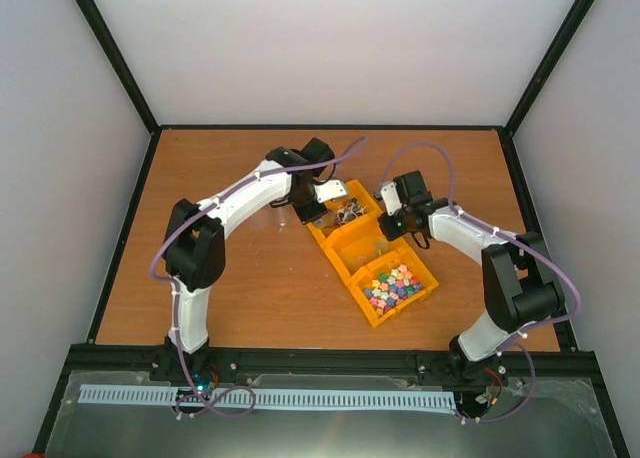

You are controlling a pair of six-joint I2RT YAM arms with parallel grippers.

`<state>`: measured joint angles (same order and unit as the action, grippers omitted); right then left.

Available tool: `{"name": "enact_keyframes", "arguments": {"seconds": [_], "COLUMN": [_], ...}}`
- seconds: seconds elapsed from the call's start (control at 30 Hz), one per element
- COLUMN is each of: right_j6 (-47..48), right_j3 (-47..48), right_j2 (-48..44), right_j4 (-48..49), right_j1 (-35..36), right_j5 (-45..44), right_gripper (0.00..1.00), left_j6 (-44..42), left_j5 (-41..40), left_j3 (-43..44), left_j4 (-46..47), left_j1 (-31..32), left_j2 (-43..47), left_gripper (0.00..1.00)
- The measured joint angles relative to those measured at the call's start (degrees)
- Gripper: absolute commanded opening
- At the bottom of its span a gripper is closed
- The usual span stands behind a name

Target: Pack the candies

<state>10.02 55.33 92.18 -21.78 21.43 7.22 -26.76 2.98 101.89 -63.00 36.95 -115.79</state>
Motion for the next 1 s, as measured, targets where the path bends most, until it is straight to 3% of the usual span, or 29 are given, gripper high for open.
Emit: {"name": "enact_keyframes", "arguments": {"seconds": [0.5, 0.8, 1.0], "right_j6": [0.1, 0.4, 0.4], "right_j3": [-1.7, -1.8, -1.8], "right_j2": [-1.1, -1.1, -1.1], "right_j4": [2.0, 1.9, 1.9], "right_j1": [0.0, 0.0, -0.4], "right_j5": [-0.4, 0.2, -0.2], "right_gripper": [0.03, 0.03, 0.03], "left_j6": [-2.8, -2.3, 1.7], "left_j5": [7.3, 10.4, 13.3], "left_j3": [-14.6, -13.4, -19.2], "left_j4": [22.5, 25.6, 33.0], "left_j1": [0.2, -0.1, -1.0], "left_j2": [4.2, 1.4, 3.0], "left_gripper": [0.01, 0.01, 0.01]}}
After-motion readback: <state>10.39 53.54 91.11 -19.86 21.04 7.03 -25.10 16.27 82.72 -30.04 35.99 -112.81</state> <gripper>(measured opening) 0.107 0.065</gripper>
